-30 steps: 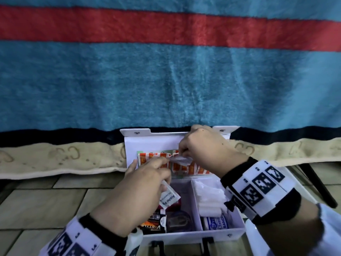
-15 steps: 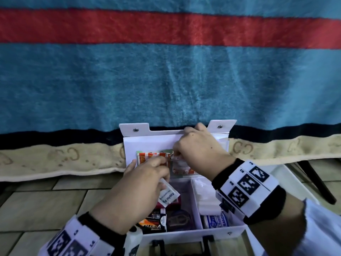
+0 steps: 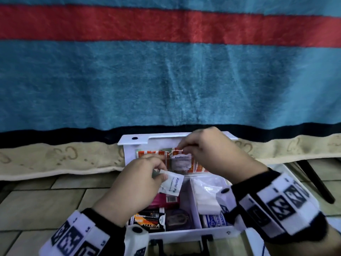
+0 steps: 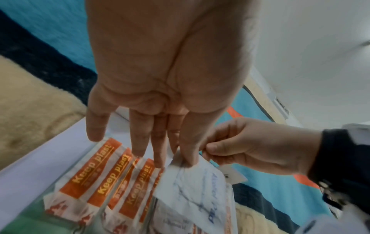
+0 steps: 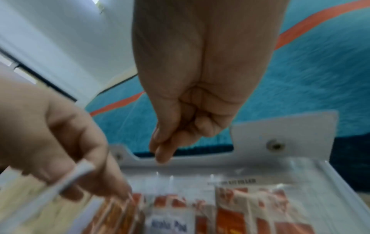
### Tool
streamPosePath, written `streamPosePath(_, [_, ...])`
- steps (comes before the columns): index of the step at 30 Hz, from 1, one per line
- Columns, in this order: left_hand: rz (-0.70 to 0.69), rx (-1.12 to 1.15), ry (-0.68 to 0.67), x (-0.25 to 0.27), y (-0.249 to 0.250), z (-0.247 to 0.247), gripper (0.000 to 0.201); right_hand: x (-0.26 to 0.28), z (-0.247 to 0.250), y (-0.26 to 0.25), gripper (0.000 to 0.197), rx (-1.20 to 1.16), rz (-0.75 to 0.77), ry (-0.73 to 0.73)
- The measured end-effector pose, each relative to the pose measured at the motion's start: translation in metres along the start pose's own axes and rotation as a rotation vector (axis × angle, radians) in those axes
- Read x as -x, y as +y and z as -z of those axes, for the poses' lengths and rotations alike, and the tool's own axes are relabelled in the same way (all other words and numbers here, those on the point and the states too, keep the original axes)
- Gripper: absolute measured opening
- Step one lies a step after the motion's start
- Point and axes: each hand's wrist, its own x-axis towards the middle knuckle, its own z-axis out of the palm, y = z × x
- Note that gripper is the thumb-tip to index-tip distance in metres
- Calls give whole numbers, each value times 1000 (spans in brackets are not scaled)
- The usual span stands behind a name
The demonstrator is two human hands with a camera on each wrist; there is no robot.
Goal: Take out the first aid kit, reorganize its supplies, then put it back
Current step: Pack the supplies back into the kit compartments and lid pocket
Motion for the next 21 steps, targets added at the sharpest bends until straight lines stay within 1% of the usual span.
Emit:
streamPosePath(2, [29, 7, 26, -2, 1, -1, 9, 17, 5, -3, 16, -91, -56, -40])
streamPosePath(3, [42, 11, 35, -3, 2, -1, 7, 25, 6, -4, 15, -104, -75, -36])
streamPosePath(5, [62, 21, 48, -3, 4, -1, 5, 37, 1, -1, 19, -157, -157, -43])
streamPosePath(7, [75, 24, 58, -3, 7, -2, 2, 43, -13, 2, 24, -222, -241, -97])
streamPosePath(8, [77, 16, 63, -3, 9, -2, 2, 44, -20, 2, 23, -258, -261, -120])
streamPosePath(11, [80, -19, 71, -2, 13, -3, 4, 44, -37, 4, 5, -390, -265, -71])
streamPosePath(13, [71, -36, 69, 0, 14, -2, 6, 45, -42, 8, 16, -427, -265, -50])
streamPosePath(15, [63, -53, 46, 2, 14, -1, 11, 45, -41, 12, 21, -474, -286, -45])
streamPosePath(16, [61, -79, 17, 3, 13, -1, 22, 46, -39, 15, 20, -518, -301, -13])
streamPosePath(18, [42, -176, -65, 5, 7, -4, 48, 44, -34, 23, 21, -566, -327, 134])
streamPosePath(19, [28, -218, -101, 5, 5, -6, 56, 42, -31, 27, 23, -546, -332, 228])
streamPosePath(21, [9, -265, -145, 6, 4, -9, 61, 36, -26, 32, 27, -474, -316, 357])
